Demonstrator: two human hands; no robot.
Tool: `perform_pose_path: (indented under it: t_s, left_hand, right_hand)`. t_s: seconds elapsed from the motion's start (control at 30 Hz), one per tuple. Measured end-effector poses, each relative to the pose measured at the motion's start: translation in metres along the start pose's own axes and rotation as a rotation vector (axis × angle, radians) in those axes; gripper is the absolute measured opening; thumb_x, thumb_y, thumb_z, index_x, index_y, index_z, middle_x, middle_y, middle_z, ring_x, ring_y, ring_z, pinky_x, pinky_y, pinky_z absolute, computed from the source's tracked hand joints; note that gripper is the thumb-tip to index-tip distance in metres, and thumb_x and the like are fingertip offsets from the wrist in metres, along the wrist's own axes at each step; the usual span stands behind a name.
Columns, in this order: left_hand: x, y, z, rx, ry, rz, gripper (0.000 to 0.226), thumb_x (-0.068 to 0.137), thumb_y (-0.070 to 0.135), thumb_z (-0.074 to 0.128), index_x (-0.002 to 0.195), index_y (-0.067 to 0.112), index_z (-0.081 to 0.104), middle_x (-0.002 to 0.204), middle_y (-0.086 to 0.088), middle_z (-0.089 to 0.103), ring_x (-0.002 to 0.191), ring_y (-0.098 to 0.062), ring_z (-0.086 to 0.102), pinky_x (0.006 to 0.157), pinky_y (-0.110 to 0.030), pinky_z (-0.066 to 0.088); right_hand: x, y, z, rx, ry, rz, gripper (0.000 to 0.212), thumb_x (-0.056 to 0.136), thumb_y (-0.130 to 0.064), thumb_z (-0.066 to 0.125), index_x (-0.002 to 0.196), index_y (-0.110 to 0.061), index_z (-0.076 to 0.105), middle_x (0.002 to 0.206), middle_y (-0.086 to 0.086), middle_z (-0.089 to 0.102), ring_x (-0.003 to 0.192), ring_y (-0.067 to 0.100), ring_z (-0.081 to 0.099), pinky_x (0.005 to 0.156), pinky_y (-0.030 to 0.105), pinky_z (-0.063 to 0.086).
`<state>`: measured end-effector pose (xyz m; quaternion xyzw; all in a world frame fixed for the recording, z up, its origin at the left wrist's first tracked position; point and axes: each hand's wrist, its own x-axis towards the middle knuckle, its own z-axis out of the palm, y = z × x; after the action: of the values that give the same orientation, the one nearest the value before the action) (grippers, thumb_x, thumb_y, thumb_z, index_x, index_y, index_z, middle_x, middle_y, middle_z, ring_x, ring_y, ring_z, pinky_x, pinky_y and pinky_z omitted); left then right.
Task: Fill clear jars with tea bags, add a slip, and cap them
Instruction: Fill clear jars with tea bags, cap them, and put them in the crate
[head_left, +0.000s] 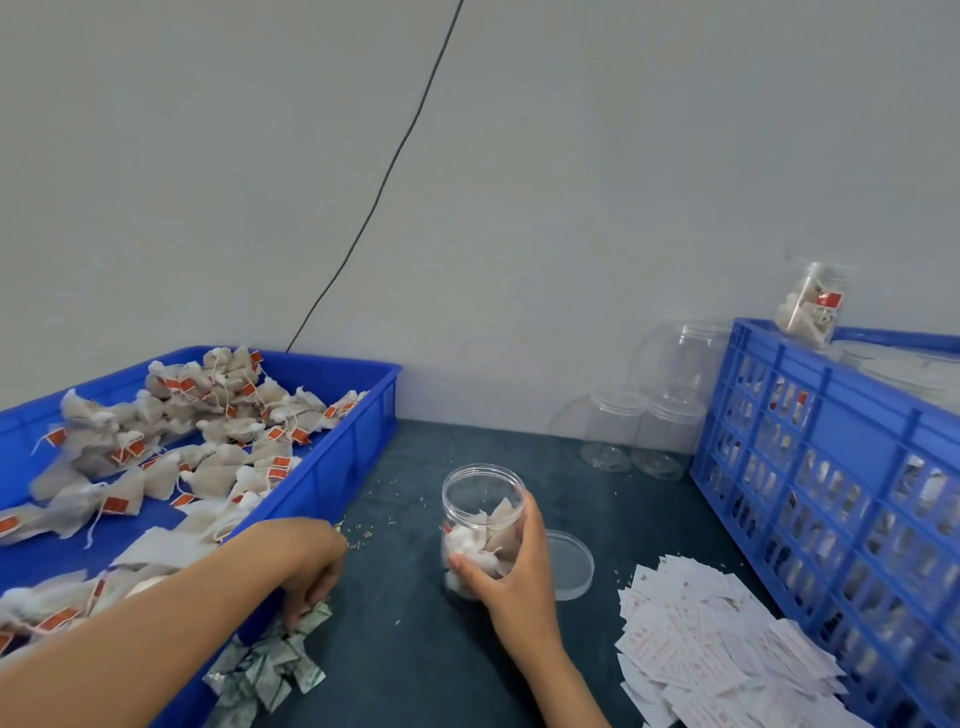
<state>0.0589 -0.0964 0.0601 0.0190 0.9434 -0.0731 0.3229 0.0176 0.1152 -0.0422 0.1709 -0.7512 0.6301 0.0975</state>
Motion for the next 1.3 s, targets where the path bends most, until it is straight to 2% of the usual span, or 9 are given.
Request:
perform_pose_path:
  t_s: [0.1, 0.23, 0.4, 0.53, 0.67, 0.77, 0.9, 1.0, 1.3]
  left_hand:
    - [0.006, -0.001, -0.001, 0.011, 0.02, 0.049, 0.03, 0.08, 0.007, 0.076, 0.106, -0.005, 0.07, 0.109, -0.011, 0.072, 0.044, 0.007, 0.047, 0.056, -0.005, 0.036]
    - [0.013, -0.008, -0.001, -0.026, 0.105, 0.068, 0.019, 0.079, 0.001, 0.072, 0.097, -0.004, 0.072, 0.087, -0.01, 0.074, 0.05, 0.006, 0.051, 0.068, -0.012, 0.045]
    - [0.018, -0.009, -0.003, -0.093, 0.406, 0.049, 0.012, 0.081, 0.02, 0.075, 0.087, 0.011, 0.07, 0.086, 0.001, 0.073, 0.066, -0.003, 0.058, 0.062, -0.012, 0.041]
    - [0.017, 0.001, -0.006, -0.046, 0.569, -0.011, 0.016, 0.092, 0.036, 0.061, 0.097, 0.021, 0.062, 0.088, 0.006, 0.071, 0.072, -0.007, 0.062, 0.079, -0.024, 0.046]
    - [0.008, 0.006, -0.018, -0.065, 0.746, -0.092, 0.02, 0.097, 0.038, 0.052, 0.103, 0.02, 0.055, 0.094, 0.004, 0.067, 0.079, -0.011, 0.055, 0.076, -0.026, 0.043]
    - [0.003, 0.011, -0.032, -0.443, 0.971, -0.055, 0.015, 0.093, 0.033, 0.061, 0.09, 0.019, 0.056, 0.085, 0.001, 0.07, 0.073, -0.014, 0.063, 0.079, -0.032, 0.05]
    - [0.009, 0.04, -0.05, -0.947, 1.214, 0.07, 0.017, 0.082, 0.027, 0.076, 0.076, 0.017, 0.063, 0.065, 0.006, 0.068, 0.058, -0.008, 0.061, 0.06, -0.021, 0.046]
    - [0.019, 0.066, -0.054, -0.997, 1.221, 0.121, 0.019, 0.072, 0.03, 0.083, 0.069, 0.022, 0.066, 0.061, 0.01, 0.068, 0.061, -0.004, 0.062, 0.058, -0.02, 0.045]
    - [0.037, 0.09, -0.051, -0.61, 1.057, 0.079, 0.026, 0.071, 0.043, 0.081, 0.063, 0.03, 0.06, 0.06, 0.014, 0.06, 0.061, -0.001, 0.052, 0.052, -0.018, 0.03]
  right_hand:
    - [0.0, 0.0, 0.0, 0.0, 0.002, -0.005, 0.101, 0.057, -0.045, 0.081, 0.143, -0.038, 0.029, 0.134, -0.01, 0.048, 0.124, 0.013, 0.051, 0.102, 0.041, 0.045]
    - [0.001, 0.002, 0.0, 0.007, 0.002, -0.011, 0.101, 0.057, -0.044, 0.082, 0.143, -0.038, 0.03, 0.134, -0.009, 0.049, 0.123, 0.016, 0.052, 0.102, 0.043, 0.046]
    - [0.0, 0.003, 0.001, 0.007, 0.002, -0.009, 0.099, 0.059, -0.041, 0.083, 0.142, -0.04, 0.03, 0.133, -0.01, 0.049, 0.122, 0.015, 0.053, 0.099, 0.042, 0.048]
    - [0.0, 0.003, 0.001, -0.005, 0.008, -0.018, 0.097, 0.061, -0.039, 0.083, 0.142, -0.037, 0.031, 0.13, -0.01, 0.051, 0.12, 0.011, 0.052, 0.099, 0.04, 0.047]
    - [0.0, 0.002, 0.0, -0.005, 0.013, -0.02, 0.096, 0.062, -0.037, 0.084, 0.143, -0.034, 0.031, 0.13, -0.008, 0.051, 0.121, 0.012, 0.051, 0.099, 0.041, 0.047]
    - [-0.001, 0.002, 0.0, -0.001, 0.015, -0.018, 0.097, 0.062, -0.037, 0.085, 0.143, -0.034, 0.032, 0.129, -0.007, 0.051, 0.119, 0.014, 0.053, 0.098, 0.041, 0.048]
    - [-0.002, 0.001, 0.001, 0.023, 0.017, -0.031, 0.098, 0.06, -0.043, 0.083, 0.142, -0.04, 0.031, 0.132, -0.015, 0.049, 0.121, 0.007, 0.051, 0.099, 0.033, 0.047]
    - [-0.002, -0.001, 0.001, 0.034, 0.03, -0.055, 0.096, 0.06, -0.043, 0.083, 0.14, -0.045, 0.031, 0.135, -0.024, 0.046, 0.126, -0.001, 0.045, 0.101, 0.022, 0.042]
    - [0.001, 0.005, 0.001, 0.024, 0.015, -0.042, 0.098, 0.061, -0.039, 0.084, 0.143, -0.042, 0.03, 0.131, -0.013, 0.052, 0.119, 0.011, 0.054, 0.098, 0.038, 0.048]
